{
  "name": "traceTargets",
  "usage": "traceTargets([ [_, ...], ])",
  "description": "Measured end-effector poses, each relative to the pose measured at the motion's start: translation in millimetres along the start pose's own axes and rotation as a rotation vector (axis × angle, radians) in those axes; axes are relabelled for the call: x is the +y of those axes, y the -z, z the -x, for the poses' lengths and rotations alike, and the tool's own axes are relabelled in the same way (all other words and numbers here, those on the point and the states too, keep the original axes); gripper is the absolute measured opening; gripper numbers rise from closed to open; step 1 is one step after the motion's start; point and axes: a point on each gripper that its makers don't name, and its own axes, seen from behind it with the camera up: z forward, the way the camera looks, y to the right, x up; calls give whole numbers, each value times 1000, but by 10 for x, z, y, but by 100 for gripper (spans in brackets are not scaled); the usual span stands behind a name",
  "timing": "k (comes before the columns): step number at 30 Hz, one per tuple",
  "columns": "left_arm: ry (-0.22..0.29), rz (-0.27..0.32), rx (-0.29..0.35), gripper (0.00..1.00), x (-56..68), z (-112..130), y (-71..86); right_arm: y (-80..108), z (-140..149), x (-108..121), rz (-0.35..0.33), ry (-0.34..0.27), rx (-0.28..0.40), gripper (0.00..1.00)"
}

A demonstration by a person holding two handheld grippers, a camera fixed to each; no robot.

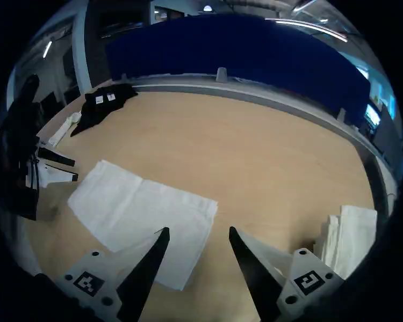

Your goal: Fold towel

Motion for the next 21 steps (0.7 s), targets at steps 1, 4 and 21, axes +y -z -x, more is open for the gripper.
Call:
traceTargets([
  [1, -2, -1, -1, 91, 4, 12, 13, 8, 12, -8, 0, 0, 0, 85],
  [4, -6, -5, -4, 91, 8, 62, 52, 39, 60, -30, -1, 1, -4, 85],
  [21, 40, -33, -9, 91, -20, 429, 259, 231, 394, -116, -8, -2, -40, 85],
])
